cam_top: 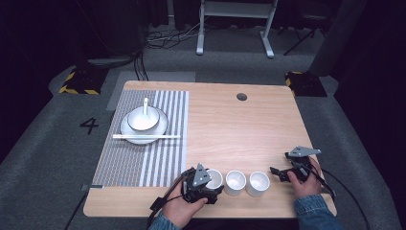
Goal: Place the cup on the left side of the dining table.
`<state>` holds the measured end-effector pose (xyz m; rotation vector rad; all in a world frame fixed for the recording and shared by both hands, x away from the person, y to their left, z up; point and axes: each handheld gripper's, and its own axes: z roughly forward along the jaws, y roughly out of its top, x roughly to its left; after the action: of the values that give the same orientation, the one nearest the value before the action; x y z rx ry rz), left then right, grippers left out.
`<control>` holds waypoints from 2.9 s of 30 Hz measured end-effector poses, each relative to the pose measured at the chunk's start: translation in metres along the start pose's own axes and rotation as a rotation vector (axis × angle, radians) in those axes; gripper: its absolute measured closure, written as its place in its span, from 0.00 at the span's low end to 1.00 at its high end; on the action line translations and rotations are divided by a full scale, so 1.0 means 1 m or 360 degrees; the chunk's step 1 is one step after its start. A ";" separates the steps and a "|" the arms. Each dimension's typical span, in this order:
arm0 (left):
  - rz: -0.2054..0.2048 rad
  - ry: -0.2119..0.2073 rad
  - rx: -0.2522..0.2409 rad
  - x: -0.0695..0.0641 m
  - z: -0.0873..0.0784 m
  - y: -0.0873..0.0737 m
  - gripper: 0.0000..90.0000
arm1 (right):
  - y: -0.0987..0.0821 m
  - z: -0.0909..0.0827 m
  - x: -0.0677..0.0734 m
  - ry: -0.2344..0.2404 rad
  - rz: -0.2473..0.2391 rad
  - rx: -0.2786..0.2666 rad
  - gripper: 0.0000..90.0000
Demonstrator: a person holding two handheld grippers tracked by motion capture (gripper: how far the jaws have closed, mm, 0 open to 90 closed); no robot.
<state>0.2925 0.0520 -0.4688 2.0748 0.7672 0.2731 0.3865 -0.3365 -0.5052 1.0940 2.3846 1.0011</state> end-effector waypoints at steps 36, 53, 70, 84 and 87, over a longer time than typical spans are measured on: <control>-0.0098 0.0177 -0.0193 0.015 -0.048 0.041 0.30 | 0.000 0.000 0.000 0.0000 0.0000 0.0000 0.04; -0.0182 0.0346 -0.0226 0.030 -0.063 0.051 0.30 | 0.000 0.000 0.000 -0.0002 -0.0001 0.0000 0.04; -0.0278 0.0544 -0.0245 0.077 -0.085 0.039 0.30 | 0.000 0.000 0.000 -0.0001 0.0000 0.0000 0.04; -0.0341 0.0653 -0.0201 0.111 -0.082 0.028 0.30 | 0.000 0.000 0.000 -0.0001 0.0000 0.0000 0.04; -0.0366 0.0666 -0.0180 0.120 -0.080 0.024 0.30 | 0.000 0.000 0.000 -0.0001 0.0000 0.0000 0.04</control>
<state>0.3601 0.1694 -0.4132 1.8225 1.2015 0.6184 0.3865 -0.3364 -0.5052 1.0939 2.3839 1.0009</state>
